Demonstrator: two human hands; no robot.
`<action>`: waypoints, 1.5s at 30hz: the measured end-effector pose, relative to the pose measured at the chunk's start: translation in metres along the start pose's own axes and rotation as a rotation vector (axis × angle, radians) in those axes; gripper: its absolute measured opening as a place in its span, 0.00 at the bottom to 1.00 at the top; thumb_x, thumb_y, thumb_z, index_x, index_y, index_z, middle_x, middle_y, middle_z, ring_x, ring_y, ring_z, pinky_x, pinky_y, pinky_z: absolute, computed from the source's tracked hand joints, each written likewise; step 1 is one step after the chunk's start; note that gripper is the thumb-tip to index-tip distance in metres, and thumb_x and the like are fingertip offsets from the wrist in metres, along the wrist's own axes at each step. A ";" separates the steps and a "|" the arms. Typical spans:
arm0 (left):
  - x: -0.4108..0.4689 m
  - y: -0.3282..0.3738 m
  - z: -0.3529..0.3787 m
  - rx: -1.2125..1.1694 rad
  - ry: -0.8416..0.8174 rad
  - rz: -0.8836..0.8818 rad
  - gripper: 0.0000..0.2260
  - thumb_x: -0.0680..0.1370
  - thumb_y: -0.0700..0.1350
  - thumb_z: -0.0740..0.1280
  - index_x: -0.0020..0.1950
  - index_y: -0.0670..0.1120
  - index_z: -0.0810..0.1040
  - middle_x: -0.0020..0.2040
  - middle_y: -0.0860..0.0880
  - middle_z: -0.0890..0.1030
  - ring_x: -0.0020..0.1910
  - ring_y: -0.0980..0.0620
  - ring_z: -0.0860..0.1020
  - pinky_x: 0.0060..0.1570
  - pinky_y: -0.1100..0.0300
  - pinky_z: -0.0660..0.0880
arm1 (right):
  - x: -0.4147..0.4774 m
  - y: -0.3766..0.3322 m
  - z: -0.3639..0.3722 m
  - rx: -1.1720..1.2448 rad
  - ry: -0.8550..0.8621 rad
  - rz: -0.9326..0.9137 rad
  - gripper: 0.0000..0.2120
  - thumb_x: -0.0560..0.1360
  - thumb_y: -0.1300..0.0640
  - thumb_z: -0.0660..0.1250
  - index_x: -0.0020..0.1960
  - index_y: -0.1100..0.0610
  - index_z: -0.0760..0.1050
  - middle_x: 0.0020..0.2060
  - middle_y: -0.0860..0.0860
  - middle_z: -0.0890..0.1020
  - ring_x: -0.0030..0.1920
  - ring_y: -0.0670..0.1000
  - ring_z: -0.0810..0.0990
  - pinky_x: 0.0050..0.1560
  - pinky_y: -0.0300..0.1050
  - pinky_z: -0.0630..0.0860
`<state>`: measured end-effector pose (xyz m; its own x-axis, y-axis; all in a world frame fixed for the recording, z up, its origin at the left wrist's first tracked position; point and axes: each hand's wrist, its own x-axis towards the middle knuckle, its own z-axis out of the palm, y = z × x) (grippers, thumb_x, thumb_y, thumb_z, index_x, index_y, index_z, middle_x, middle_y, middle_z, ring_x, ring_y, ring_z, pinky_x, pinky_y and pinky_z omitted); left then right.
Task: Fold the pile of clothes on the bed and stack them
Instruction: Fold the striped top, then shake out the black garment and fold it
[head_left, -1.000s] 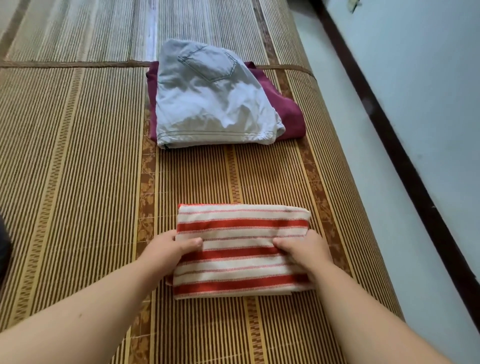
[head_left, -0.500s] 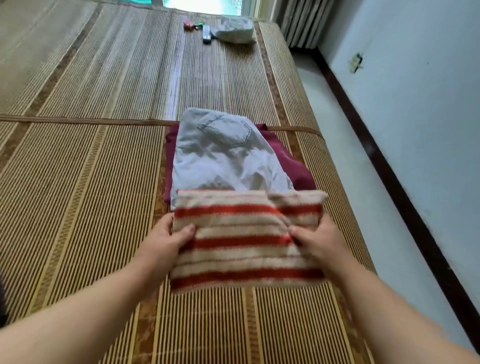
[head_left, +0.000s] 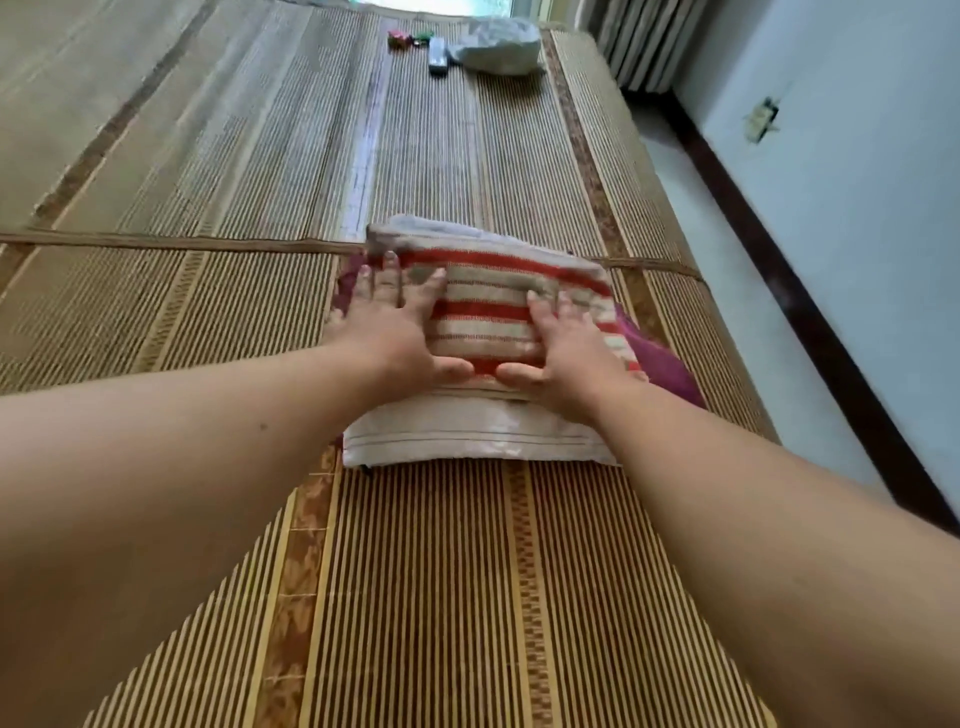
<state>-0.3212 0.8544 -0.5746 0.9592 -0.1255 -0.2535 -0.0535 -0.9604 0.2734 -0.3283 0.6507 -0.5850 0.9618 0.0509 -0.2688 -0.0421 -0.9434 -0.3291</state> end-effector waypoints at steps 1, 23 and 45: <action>0.003 -0.002 0.010 0.007 -0.012 -0.019 0.48 0.67 0.73 0.63 0.75 0.64 0.34 0.78 0.48 0.33 0.76 0.43 0.36 0.73 0.38 0.44 | 0.004 0.002 0.009 -0.020 -0.036 0.017 0.44 0.72 0.34 0.63 0.77 0.41 0.39 0.78 0.50 0.41 0.77 0.60 0.43 0.73 0.68 0.50; -0.190 -0.016 -0.122 -0.070 0.195 0.197 0.38 0.76 0.63 0.61 0.78 0.58 0.42 0.79 0.53 0.41 0.77 0.49 0.39 0.73 0.41 0.44 | -0.181 -0.139 -0.084 -0.144 0.166 -0.178 0.39 0.75 0.38 0.62 0.77 0.40 0.43 0.77 0.48 0.42 0.77 0.55 0.40 0.71 0.66 0.37; -0.575 -0.187 -0.226 -0.029 0.001 -0.180 0.29 0.77 0.61 0.59 0.77 0.58 0.57 0.76 0.58 0.59 0.75 0.56 0.54 0.73 0.44 0.49 | -0.458 -0.385 -0.072 -0.167 -0.178 -0.474 0.23 0.77 0.43 0.61 0.71 0.41 0.64 0.72 0.44 0.65 0.72 0.47 0.63 0.73 0.64 0.49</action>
<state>-0.8004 1.1620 -0.2701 0.9529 0.0485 -0.2995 0.1276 -0.9596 0.2506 -0.7329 0.9669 -0.2699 0.8037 0.5253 -0.2796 0.4436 -0.8421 -0.3069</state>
